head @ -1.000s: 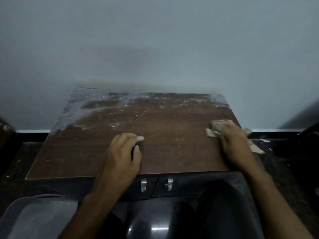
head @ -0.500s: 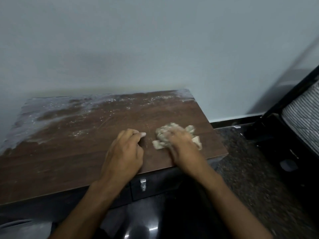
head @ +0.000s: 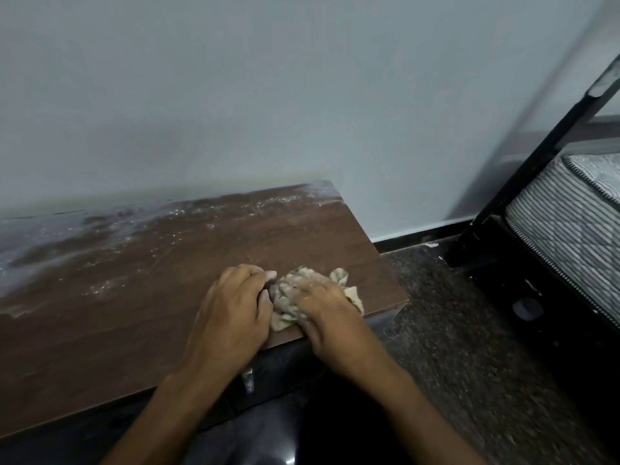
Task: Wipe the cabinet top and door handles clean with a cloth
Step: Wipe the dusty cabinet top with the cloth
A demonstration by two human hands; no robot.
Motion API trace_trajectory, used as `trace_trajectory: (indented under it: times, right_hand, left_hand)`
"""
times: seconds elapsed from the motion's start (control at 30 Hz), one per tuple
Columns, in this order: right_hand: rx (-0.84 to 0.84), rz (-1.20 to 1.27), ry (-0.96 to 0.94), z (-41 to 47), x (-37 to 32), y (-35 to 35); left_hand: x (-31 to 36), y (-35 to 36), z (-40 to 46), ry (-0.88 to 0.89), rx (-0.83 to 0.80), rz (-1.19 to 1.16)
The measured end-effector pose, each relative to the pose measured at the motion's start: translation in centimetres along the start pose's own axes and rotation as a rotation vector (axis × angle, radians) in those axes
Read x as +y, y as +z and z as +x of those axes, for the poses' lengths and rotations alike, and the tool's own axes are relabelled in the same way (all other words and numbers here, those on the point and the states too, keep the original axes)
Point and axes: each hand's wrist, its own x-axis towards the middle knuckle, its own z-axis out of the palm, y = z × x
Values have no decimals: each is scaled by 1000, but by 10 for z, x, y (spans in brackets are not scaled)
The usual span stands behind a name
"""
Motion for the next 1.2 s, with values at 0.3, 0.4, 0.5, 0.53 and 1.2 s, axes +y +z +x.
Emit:
trace_trajectory:
  times: [0.3,0.4,0.5,0.53,1.2]
  right_hand:
    - [91,-170,262,103,97,-22]
    - [85,-76,48,101,42,-7]
    - [-88,24,-185,77,12,11]
    - [-116,34,-210,76,16,9]
    - [-96,-177,-186,68,-23,24]
  left_hand:
    - [-3,-8,23,32,-19,54]
    - [-6,-8,36,11,-14,64]
    - [-13,-10,41,-17,-9,77]
    - [-16,-12,39,-23,-9,81]
    - [-58,-65,-5,-161,115,59]
